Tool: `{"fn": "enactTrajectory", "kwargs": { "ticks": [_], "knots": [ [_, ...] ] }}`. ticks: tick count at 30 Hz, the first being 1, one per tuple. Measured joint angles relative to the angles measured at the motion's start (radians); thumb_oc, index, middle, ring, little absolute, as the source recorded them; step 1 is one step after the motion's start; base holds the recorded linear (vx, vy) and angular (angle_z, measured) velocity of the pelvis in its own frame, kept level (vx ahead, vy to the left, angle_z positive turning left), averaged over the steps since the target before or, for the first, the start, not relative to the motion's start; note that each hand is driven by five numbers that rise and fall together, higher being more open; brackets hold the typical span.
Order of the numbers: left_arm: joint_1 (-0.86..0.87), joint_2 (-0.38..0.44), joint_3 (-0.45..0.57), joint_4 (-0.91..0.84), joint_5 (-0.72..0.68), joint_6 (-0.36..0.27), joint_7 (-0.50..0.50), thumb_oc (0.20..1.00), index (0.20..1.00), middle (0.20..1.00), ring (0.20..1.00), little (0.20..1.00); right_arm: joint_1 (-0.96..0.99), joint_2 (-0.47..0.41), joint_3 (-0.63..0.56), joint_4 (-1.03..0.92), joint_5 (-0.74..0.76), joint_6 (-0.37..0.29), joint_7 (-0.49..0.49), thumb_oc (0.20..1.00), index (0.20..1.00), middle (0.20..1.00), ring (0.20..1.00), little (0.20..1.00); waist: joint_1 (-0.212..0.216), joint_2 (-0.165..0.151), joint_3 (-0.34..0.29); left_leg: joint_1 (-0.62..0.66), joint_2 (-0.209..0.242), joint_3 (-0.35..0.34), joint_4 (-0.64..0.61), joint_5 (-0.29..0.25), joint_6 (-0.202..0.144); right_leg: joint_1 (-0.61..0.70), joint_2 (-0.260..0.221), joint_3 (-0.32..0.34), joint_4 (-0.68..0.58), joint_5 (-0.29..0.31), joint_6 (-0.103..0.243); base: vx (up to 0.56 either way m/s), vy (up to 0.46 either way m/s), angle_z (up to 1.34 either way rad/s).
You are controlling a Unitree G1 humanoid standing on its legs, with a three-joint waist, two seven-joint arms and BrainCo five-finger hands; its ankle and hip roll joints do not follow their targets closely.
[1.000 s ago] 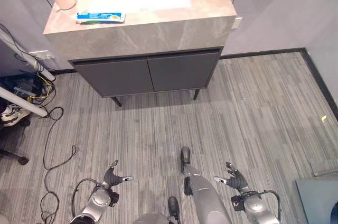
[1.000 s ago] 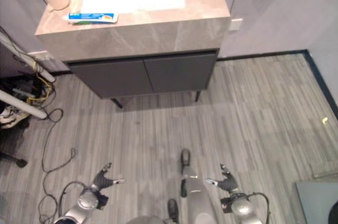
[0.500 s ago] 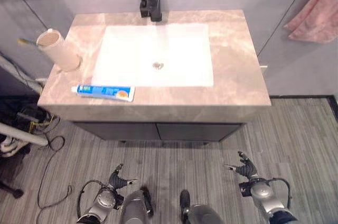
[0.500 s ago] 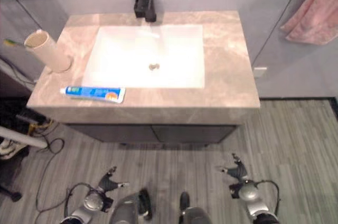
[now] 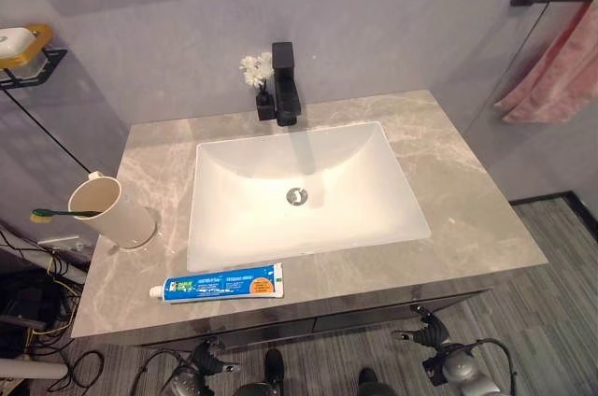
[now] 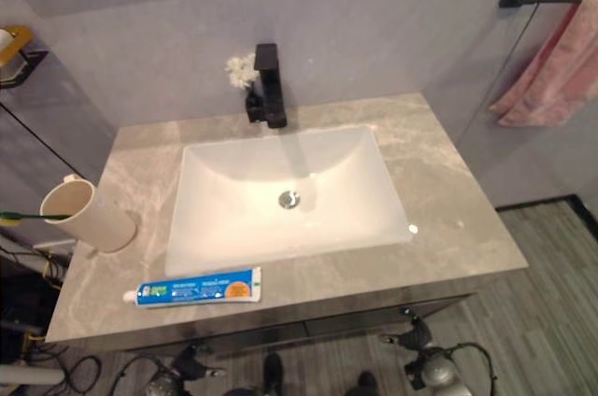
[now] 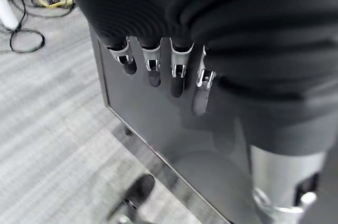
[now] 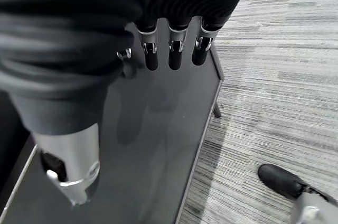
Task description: Put brush and paste in cup on sink, flatten towel.
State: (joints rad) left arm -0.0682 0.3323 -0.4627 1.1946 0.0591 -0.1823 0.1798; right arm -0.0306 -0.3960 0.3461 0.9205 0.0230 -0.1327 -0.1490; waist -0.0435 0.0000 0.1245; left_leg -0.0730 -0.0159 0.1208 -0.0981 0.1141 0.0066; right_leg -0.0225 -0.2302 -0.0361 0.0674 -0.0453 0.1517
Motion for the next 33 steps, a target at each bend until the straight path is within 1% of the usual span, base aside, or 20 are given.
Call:
{"fn": "enactTrajectory", "kwargs": {
  "ticks": [3, 7, 8, 10, 12, 13, 14, 17, 21, 22, 23, 24, 25, 26, 27, 28, 29, 30, 31, 33],
  "knots": [
    [-0.001, 0.001, 0.013, 0.004, 0.001, 0.001, 0.003, 1.000, 1.000, 1.000, 1.000, 1.000, 0.031, 0.009, 0.004, -0.019, -0.010, 0.000, -0.001, 1.000, 1.000, 1.000, 1.000, 1.000, 0.002, -0.015, -0.018, -0.031, -0.015, 0.014, 0.005, -0.003, 0.006, -0.035, -0.024, -0.001, -0.007, 0.002, 0.000, -0.09, 0.197, -0.02],
    [-0.006, -0.006, 0.030, 0.026, 0.001, -0.002, 0.014, 1.000, 1.000, 1.000, 1.000, 1.000, 0.019, 0.024, 0.011, -0.029, -0.028, 0.000, -0.001, 1.000, 1.000, 1.000, 1.000, 1.000, 0.001, -0.032, -0.022, -0.066, -0.015, 0.057, 0.004, -0.002, 0.007, -0.086, -0.031, 0.010, -0.003, 0.027, 0.007, -0.05, 0.053, -0.14],
    [-0.003, -0.005, 0.039, 0.046, 0.000, -0.002, 0.015, 1.000, 1.000, 1.000, 1.000, 1.000, 0.021, 0.038, 0.011, -0.027, -0.029, -0.002, -0.002, 1.000, 1.000, 1.000, 1.000, 1.000, 0.001, -0.042, -0.020, -0.068, -0.012, 0.061, 0.000, -0.001, 0.008, -0.087, -0.020, 0.010, -0.006, 0.047, 0.023, -0.05, 0.020, -0.26],
    [-0.008, -0.008, 0.073, 0.081, 0.000, 0.007, 0.014, 1.000, 1.000, 1.000, 1.000, 1.000, 0.005, 0.051, 0.034, -0.011, -0.029, -0.002, -0.001, 1.000, 1.000, 1.000, 1.000, 1.000, 0.002, -0.040, -0.018, -0.064, 0.016, 0.074, 0.000, 0.000, 0.010, -0.108, 0.009, 0.030, 0.019, 0.077, 0.023, -0.02, -0.009, -0.29],
    [0.006, -0.002, 0.102, 0.081, 0.000, 0.011, 0.013, 1.000, 1.000, 1.000, 1.000, 1.000, 0.001, 0.052, 0.064, -0.012, -0.030, -0.003, 0.001, 1.000, 1.000, 1.000, 1.000, 1.000, 0.015, -0.047, -0.020, -0.059, 0.033, 0.087, 0.000, -0.001, 0.009, -0.105, 0.022, -0.004, 0.003, 0.076, 0.023, 0.01, -0.073, -0.26],
    [0.012, 0.001, 0.107, 0.082, 0.000, 0.012, 0.012, 1.000, 1.000, 1.000, 1.000, 1.000, 0.007, 0.051, 0.078, -0.012, -0.037, -0.003, 0.002, 1.000, 1.000, 1.000, 1.000, 1.000, 0.021, -0.054, -0.022, -0.058, 0.034, 0.088, 0.000, 0.000, 0.007, -0.087, 0.018, -0.021, -0.031, 0.073, 0.023, 0.04, -0.192, -0.12],
    [0.020, -0.003, 0.114, 0.081, 0.000, 0.011, 0.012, 1.000, 1.000, 1.000, 1.000, 1.000, 0.008, 0.047, 0.081, -0.010, -0.044, -0.003, 0.002, 1.000, 1.000, 1.000, 1.000, 1.000, 0.029, -0.053, -0.020, -0.058, 0.047, 0.084, 0.000, 0.005, -0.007, -0.052, 0.032, -0.035, -0.097, 0.081, 0.024, 0.05, -0.217, 0.01],
    [0.044, -0.018, 0.137, 0.069, -0.001, 0.012, 0.012, 1.000, 1.000, 1.000, 1.000, 1.000, -0.004, 0.040, 0.079, -0.009, -0.048, -0.003, 0.002, 1.000, 1.000, 1.000, 1.000, 1.000, 0.038, -0.018, -0.003, -0.062, 0.087, 0.069, 0.001, 0.023, -0.044, -0.025, 0.087, -0.033, -0.150, 0.103, 0.010, -0.01, -0.217, 0.04],
    [0.048, -0.019, 0.123, -0.013, -0.002, 0.010, 0.013, 1.000, 1.000, 1.000, 1.000, 1.000, -0.010, -0.009, 0.079, 0.004, -0.048, -0.006, 0.001, 1.000, 1.000, 1.000, 1.000, 1.000, 0.046, 0.055, 0.036, -0.096, 0.148, -0.024, 0.005, 0.066, -0.099, -0.011, 0.168, -0.097, -0.154, 0.096, -0.038, -0.05, -0.144, 0.46],
    [0.048, -0.024, 0.119, -0.031, -0.002, 0.008, 0.014, 1.000, 1.000, 1.000, 1.000, 1.000, -0.010, -0.026, 0.077, 0.015, -0.048, -0.006, 0.001, 1.000, 1.000, 1.000, 1.000, 1.000, 0.049, 0.073, 0.039, -0.106, 0.163, -0.033, 0.005, 0.064, -0.104, -0.012, 0.179, -0.114, -0.154, 0.090, -0.055, -0.13, -0.129, 0.39],
    [0.055, -0.028, 0.113, -0.039, -0.003, 0.006, 0.015, 1.000, 1.000, 1.000, 1.000, 1.000, -0.016, -0.037, 0.077, 0.032, -0.048, -0.008, 0.000, 1.000, 1.000, 1.000, 1.000, 1.000, 0.066, 0.089, 0.043, -0.109, 0.171, -0.045, 0.013, 0.069, -0.104, -0.013, 0.201, -0.116, -0.150, 0.090, -0.063, -0.12, -0.113, 0.25],
    [0.054, -0.028, 0.093, -0.051, -0.004, -0.001, 0.018, 1.000, 1.000, 1.000, 1.000, 1.000, -0.030, -0.045, 0.078, 0.071, -0.048, -0.020, -0.003, 1.000, 1.000, 1.000, 1.000, 1.000, 0.068, 0.110, 0.047, -0.137, 0.184, -0.097, 0.043, 0.079, -0.137, -0.026, 0.219, -0.115, -0.128, 0.073, -0.076, -0.12, -0.045, 0.60],
    [0.036, -0.019, 0.089, -0.079, -0.010, -0.019, 0.031, 1.000, 1.000, 1.000, 1.000, 1.000, -0.053, -0.055, 0.076, 0.130, -0.047, -0.013, -0.004, 1.000, 1.000, 1.000, 1.000, 1.000, 0.071, 0.120, 0.052, -0.182, 0.186, -0.204, 0.041, 0.152, -0.228, -0.070, 0.230, -0.121, -0.082, 0.044, -0.111, -0.19, 0.004, 0.95],
    [0.019, -0.008, 0.088, -0.113, -0.013, -0.030, 0.043, 1.000, 1.000, 1.000, 1.000, 1.000, -0.066, -0.060, 0.081, 0.146, -0.048, -0.013, -0.004, 1.000, 1.000, 1.000, 1.000, 1.000, 0.091, 0.075, 0.073, -0.211, 0.147, -0.318, 0.020, 0.240, -0.195, -0.113, 0.186, -0.146, -0.048, 0.041, -0.153, -0.24, 0.034, 0.93],
    [0.021, 0.000, 0.088, -0.116, -0.012, -0.032, 0.043, 1.000, 1.000, 1.000, 1.000, 1.000, -0.078, -0.058, 0.077, 0.132, -0.048, -0.014, -0.004, 1.000, 1.000, 1.000, 1.000, 1.000, 0.093, 0.041, 0.079, -0.201, 0.111, -0.294, 0.047, 0.178, -0.206, -0.111, 0.144, -0.149, -0.057, 0.064, -0.160, -0.16, 0.070, 0.69],
    [0.018, 0.009, 0.087, -0.126, -0.010, -0.029, 0.042, 1.000, 1.000, 1.000, 1.000, 1.000, -0.075, -0.066, 0.075, 0.101, -0.048, -0.016, -0.004, 1.000, 1.000, 1.000, 1.000, 1.000, 0.071, 0.018, 0.077, -0.205, 0.117, -0.136, 0.101, 0.099, -0.180, -0.099, 0.111, -0.184, -0.091, 0.094, -0.154, -0.04, 0.118, 0.74],
    [0.014, 0.017, 0.085, -0.142, -0.009, -0.030, 0.042, 1.000, 1.000, 1.000, 1.000, 1.000, -0.077, -0.077, 0.074, 0.078, -0.048, -0.017, -0.005, 1.000, 1.000, 1.000, 1.000, 1.000, 0.046, 0.007, 0.082, -0.201, 0.142, -0.024, 0.141, 0.065, -0.168, -0.082, 0.100, -0.220, -0.115, 0.103, -0.149, 0.04, 0.119, 1.13],
    [0.009, 0.032, 0.079, -0.188, 0.000, -0.033, 0.042, 1.000, 1.000, 1.000, 1.000, 1.000, -0.074, -0.085, 0.073, 0.062, -0.048, -0.015, -0.007, 1.000, 1.000, 1.000, 1.000, 1.000, 0.030, 0.031, 0.073, -0.152, 0.186, 0.028, 0.151, 0.024, -0.161, -0.062, 0.107, -0.253, -0.124, 0.107, -0.146, 0.11, 0.252, 1.12],
    [0.005, 0.057, 0.033, -0.238, 0.030, -0.044, 0.041, 1.000, 1.000, 1.000, 1.000, 1.000, -0.076, -0.090, 0.067, 0.053, -0.048, -0.016, -0.015, 1.000, 1.000, 1.000, 1.000, 1.000, 0.027, 0.049, 0.067, -0.073, 0.199, -0.014, 0.080, 0.019, -0.169, -0.049, 0.119, -0.277, -0.124, 0.106, -0.136, 0.11, 0.265, 0.83],
    [-0.003, 0.061, 0.007, -0.247, 0.082, -0.066, 0.040, 1.000, 1.000, 1.000, 1.000, 1.000, -0.096, -0.087, 0.041, 0.071, -0.046, -0.008, -0.022, 1.000, 1.000, 1.000, 1.000, 1.000, 0.031, 0.066, 0.061, 0.012, 0.179, -0.031, 0.026, 0.020, -0.161, -0.045, 0.122, -0.276, -0.115, 0.104, -0.114, 0.04, 0.312, 0.18]
  ]
}}
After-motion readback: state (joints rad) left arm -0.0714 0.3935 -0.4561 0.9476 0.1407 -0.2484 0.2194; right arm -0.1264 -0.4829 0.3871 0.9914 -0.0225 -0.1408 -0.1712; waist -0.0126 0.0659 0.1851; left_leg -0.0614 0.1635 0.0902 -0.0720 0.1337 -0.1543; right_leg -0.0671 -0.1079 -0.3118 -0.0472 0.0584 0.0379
